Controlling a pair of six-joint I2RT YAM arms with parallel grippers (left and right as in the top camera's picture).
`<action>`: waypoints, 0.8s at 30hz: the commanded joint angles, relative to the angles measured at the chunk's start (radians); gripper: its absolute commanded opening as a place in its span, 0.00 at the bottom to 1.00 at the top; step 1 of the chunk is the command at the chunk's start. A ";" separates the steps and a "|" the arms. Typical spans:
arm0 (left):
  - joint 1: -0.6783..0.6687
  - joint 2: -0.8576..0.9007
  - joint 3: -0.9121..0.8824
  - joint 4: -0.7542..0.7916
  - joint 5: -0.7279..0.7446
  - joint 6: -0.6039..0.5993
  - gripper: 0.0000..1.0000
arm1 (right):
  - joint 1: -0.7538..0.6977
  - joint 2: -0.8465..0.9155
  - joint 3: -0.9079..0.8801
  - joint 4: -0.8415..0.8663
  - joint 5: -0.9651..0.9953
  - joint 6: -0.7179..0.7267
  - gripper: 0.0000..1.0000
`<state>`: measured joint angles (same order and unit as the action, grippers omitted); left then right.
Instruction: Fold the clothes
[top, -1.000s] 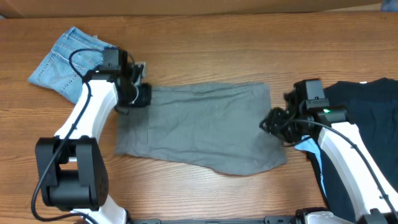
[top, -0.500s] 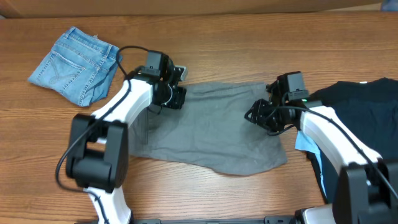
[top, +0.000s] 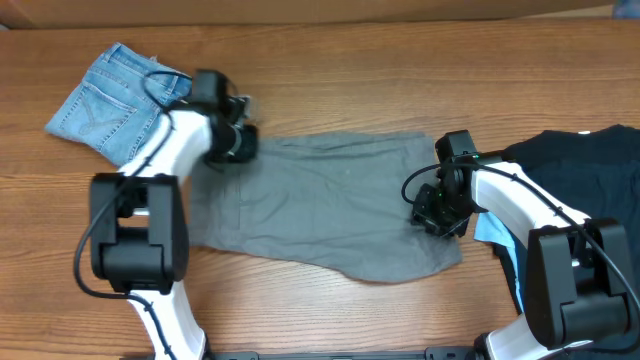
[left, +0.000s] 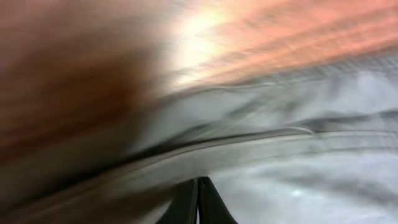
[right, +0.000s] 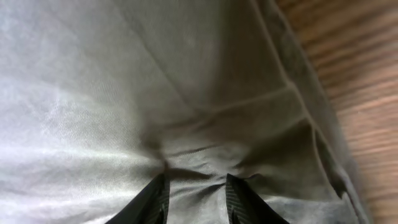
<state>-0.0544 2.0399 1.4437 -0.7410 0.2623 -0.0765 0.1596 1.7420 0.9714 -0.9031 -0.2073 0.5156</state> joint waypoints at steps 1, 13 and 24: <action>0.032 -0.024 0.112 -0.088 -0.026 0.004 0.04 | 0.002 -0.013 0.006 -0.016 0.076 0.020 0.34; 0.109 -0.324 0.162 -0.374 -0.094 -0.078 0.32 | 0.002 -0.350 0.013 -0.025 -0.143 -0.166 0.56; 0.251 -0.323 -0.068 -0.346 -0.022 -0.069 0.96 | 0.005 -0.382 -0.010 -0.020 -0.243 -0.207 0.84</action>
<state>0.1616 1.6943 1.4715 -1.1271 0.1669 -0.1612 0.1596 1.3369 0.9718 -0.9340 -0.4179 0.3267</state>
